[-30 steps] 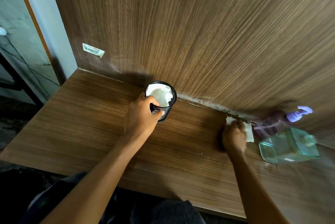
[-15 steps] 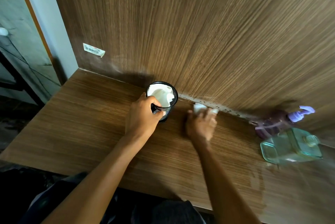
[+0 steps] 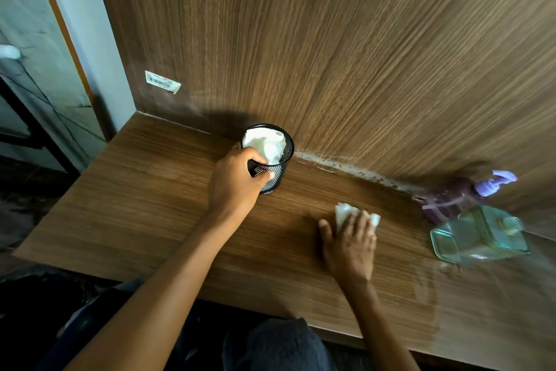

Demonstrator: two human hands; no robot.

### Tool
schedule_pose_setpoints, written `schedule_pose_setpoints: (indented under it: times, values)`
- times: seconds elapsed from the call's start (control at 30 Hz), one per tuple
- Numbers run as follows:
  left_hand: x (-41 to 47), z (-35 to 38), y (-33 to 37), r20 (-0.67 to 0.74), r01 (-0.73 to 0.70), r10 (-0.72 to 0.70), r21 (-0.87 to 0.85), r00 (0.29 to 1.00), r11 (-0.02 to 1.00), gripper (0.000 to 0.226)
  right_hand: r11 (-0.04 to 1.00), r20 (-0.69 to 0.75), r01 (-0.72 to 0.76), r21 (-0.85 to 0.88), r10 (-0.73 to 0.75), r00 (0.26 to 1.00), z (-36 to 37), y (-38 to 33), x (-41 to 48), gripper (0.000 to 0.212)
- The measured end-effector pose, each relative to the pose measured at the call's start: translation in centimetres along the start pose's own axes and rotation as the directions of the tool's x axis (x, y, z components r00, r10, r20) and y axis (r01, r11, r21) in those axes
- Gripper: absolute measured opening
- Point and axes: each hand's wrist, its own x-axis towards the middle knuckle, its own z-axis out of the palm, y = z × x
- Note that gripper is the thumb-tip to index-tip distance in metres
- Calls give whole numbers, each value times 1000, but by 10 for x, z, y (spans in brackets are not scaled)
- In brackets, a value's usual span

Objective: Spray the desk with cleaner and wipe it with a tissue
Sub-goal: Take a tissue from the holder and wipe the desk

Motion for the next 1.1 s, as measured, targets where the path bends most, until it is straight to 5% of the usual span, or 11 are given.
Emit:
schedule_pose_setpoints:
  times: [0.1,0.27,0.37,0.47,0.57,0.73,0.87,0.97,1.1]
  values:
    - [-3,8,7,-10,-56,55,-36,998,998,15,968,24,251,-14,-251,968,14,-54,-8,92]
    - [-8,17,13,44,-132,135,-66,990,989,15,770,149,638,-10,-630,762,17,-70,-37,102]
    - [-8,19,11,64,-125,129,-72,990,990,16,858,81,510,-61,-505,859,12,-13,-36,105]
    - [-9,18,9,77,-120,126,-77,989,990,16,989,-21,134,-64,-136,990,-4,48,-32,109]
    - [-9,21,9,98,-103,113,-97,989,990,17,993,76,-115,-14,116,990,-12,61,-53,101]
    - [-11,26,10,129,-108,122,-114,984,988,18,991,195,126,-53,-114,974,10,30,-104,116]
    - [-12,27,9,147,-108,124,-110,981,988,18,988,127,-109,-105,122,984,10,84,-87,113]
    - [-12,27,10,142,-107,122,-108,982,988,18,958,22,-286,38,285,958,-13,109,-45,106]
    - [-14,27,12,152,-115,130,-102,980,988,18,988,25,-145,54,144,989,-25,91,-14,90]
